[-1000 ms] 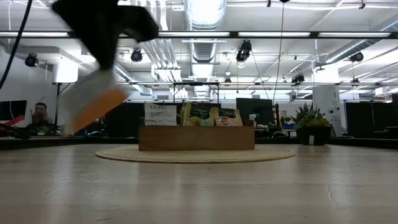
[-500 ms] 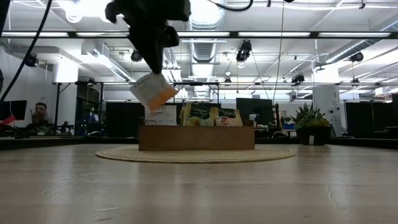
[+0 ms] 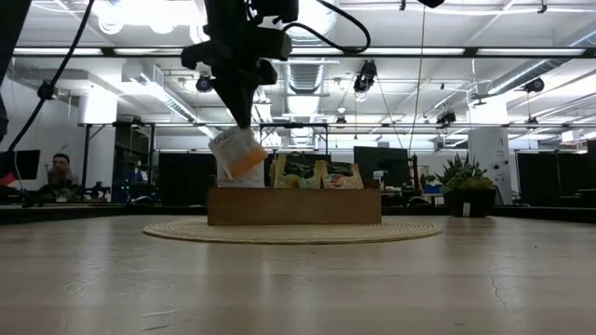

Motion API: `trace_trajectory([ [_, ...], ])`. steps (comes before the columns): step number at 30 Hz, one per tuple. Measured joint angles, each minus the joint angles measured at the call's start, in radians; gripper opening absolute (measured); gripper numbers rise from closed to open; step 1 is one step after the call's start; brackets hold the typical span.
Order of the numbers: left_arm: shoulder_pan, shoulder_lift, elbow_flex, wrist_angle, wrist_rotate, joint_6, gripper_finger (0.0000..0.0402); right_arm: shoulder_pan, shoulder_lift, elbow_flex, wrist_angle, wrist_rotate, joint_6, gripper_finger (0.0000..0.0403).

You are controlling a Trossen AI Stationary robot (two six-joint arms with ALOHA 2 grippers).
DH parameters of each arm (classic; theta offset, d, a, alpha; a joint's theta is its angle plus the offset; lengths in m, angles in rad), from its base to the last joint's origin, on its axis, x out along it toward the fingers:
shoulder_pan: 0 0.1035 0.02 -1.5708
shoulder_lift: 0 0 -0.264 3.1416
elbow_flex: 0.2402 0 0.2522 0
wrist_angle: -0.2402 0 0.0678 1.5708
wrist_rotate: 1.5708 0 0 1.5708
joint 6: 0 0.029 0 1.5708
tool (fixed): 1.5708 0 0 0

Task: Pick & Place Tea
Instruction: Put the white tea bag into the left section of the wooden organizer

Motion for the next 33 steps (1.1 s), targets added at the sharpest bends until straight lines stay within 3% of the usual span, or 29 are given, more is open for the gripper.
trace_trajectory([
  [10,0.0,0.082,0.077,-0.06,-0.093,0.003,0.0,0.0,0.0,0.0,0.001,0.014,0.0,0.0061],
  [33,-0.021,0.144,0.091,-0.093,-0.093,0.022,0.0002,0.0,0.0,0.0,0.0,0.03,0.0,0.0063],
])
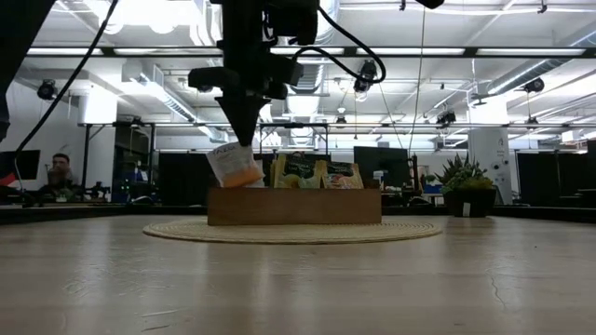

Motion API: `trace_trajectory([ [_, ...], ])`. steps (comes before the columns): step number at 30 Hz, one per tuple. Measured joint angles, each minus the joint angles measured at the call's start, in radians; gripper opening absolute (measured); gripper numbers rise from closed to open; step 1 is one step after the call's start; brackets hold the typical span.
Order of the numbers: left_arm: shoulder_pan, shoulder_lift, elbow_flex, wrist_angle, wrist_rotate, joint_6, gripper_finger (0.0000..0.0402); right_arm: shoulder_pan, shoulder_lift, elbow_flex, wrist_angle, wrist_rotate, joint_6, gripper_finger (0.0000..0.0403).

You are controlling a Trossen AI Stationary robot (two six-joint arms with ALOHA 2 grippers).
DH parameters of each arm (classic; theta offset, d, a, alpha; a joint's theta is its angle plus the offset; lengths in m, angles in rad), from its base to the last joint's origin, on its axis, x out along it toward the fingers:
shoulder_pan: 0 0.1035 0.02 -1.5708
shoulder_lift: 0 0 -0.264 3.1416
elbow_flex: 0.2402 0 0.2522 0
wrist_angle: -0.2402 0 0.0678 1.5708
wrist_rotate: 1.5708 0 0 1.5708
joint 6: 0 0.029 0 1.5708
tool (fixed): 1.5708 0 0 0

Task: Pick & Place Tea
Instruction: Put the white tea bag into the left section of the wooden organizer

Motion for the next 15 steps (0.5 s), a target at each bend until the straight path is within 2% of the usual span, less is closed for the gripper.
trace_trajectory([
  [4,0.0,0.0,0.0,-0.002,0.0,-0.002,0.0031,0.0,0.0,0.0,0.0,-0.001,0.003,0.0069],
  [11,0.0,0.0,0.0,-0.002,-0.016,-0.013,0.0118,0.0,0.0,0.0,0.0,-0.002,0.003,0.0075],
  [15,0.0,0.0,0.001,-0.004,-0.067,-0.001,0.0151,0.0,0.0,0.0,0.0,-0.002,0.003,0.0071],
])
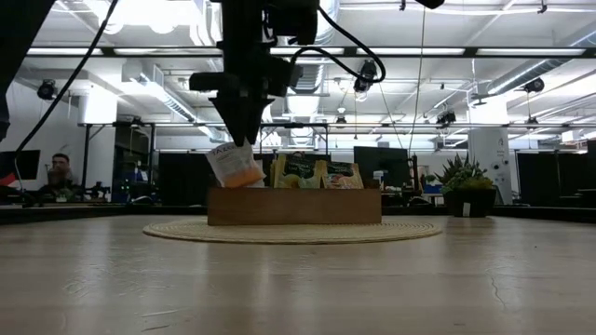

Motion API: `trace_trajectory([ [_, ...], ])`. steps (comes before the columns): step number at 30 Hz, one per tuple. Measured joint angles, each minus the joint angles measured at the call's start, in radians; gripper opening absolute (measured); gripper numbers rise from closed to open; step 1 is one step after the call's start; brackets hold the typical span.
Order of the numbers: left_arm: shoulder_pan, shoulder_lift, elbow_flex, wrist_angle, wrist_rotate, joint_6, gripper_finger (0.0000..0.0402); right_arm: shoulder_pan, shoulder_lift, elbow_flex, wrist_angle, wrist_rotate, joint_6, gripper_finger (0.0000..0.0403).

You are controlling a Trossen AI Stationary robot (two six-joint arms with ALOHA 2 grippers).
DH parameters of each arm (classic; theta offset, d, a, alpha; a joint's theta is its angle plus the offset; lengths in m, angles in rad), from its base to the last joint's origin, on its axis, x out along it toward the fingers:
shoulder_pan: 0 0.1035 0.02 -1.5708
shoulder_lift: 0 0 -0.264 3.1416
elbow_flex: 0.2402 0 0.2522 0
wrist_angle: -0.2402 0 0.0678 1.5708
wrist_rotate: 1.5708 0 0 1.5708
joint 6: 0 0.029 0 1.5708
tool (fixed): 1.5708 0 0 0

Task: Pick & Place Tea
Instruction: Put the white tea bag into the left section of the wooden organizer

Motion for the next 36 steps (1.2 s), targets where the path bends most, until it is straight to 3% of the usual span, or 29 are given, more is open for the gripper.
trace_trajectory([
  [8,0.001,-0.002,0.114,-0.068,-0.013,-0.024,0.0165,0.0,0.0,0.0,0.0,0.0,-0.003,0.0063],
  [15,0.001,-0.004,0.199,-0.09,0.219,-0.151,0.0163,0.0,0.0,0.0,0.0,0.0,-0.004,0.007],
  [18,0.0,-0.004,0.186,-0.088,0.287,-0.201,0.0138,0.0,0.0,0.0,0.0,0.0,-0.004,0.0073],
  [24,0.006,-0.002,0.12,-0.042,0.316,-0.253,0.0016,0.0,0.0,0.0,0.0,0.0,-0.004,0.0075],
  [36,0.007,-0.001,-0.045,0.106,0.362,-0.366,0.0,0.0,0.0,0.0,0.0,0.0,-0.034,0.0065],
])
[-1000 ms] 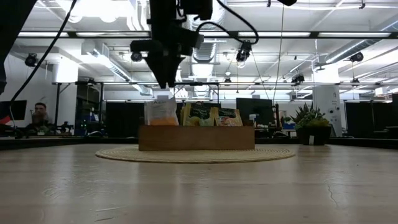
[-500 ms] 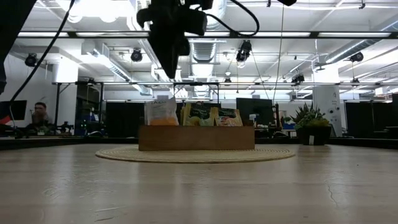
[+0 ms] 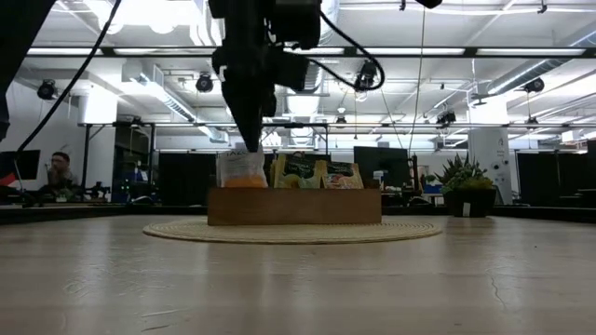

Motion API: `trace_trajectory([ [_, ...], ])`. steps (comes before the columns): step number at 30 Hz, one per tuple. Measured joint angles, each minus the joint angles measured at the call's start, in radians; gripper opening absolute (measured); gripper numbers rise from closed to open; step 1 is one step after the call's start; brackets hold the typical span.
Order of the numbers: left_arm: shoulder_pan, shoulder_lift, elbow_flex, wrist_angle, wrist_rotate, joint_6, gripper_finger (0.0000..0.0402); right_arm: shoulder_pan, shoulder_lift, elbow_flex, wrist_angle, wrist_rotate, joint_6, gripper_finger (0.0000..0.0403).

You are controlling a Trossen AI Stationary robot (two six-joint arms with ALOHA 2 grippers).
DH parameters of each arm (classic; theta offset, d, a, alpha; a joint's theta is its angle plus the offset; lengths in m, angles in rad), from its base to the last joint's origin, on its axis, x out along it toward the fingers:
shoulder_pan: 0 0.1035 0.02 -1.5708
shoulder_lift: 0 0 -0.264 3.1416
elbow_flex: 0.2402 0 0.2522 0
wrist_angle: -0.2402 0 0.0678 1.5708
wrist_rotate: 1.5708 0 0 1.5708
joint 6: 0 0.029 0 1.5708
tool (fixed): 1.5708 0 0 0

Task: Pick & Place Tea
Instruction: Put the white tea bag into the left section of the wooden organizer

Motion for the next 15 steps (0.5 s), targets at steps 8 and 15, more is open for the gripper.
trace_trajectory([
  [8,0.004,0.0,-0.06,0.06,0.0,-0.039,0.0,0.0,0.0,0.0,0.0,0.0,-0.008,0.0064],
  [15,0.006,0.0,-0.103,0.09,-0.022,-0.054,0.0,0.0,0.0,0.0,0.0,0.0,-0.011,0.0063],
])
